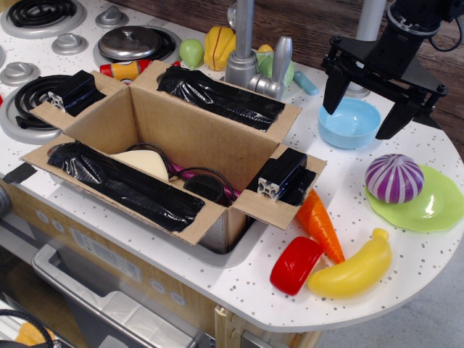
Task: Pick up bowl and put in small4fbox
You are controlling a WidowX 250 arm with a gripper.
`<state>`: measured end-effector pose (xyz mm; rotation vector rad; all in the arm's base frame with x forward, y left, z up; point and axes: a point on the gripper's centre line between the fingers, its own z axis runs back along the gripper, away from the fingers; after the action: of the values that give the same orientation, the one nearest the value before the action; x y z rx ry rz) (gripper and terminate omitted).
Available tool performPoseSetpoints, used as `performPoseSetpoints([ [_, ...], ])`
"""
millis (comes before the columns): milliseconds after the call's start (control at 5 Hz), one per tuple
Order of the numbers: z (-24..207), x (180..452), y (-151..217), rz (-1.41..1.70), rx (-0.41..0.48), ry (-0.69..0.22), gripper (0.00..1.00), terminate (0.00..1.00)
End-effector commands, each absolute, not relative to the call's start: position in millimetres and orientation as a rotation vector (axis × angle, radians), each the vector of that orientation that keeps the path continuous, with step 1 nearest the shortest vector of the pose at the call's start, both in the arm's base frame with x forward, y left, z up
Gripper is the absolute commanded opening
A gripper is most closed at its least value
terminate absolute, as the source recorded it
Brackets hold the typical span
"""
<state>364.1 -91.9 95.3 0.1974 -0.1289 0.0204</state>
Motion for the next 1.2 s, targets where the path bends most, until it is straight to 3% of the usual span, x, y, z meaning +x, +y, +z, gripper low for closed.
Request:
performPoseSetpoints([
  [0, 95, 364, -92, 0.020, 0.197, -0.129, 1.00, 0.00],
  [600, 86, 420, -83, -0.302, 0.134, -0.243, 1.00, 0.00],
  [1000, 66, 435, -87, -0.310, 0.064, -0.279, 1.00, 0.00],
])
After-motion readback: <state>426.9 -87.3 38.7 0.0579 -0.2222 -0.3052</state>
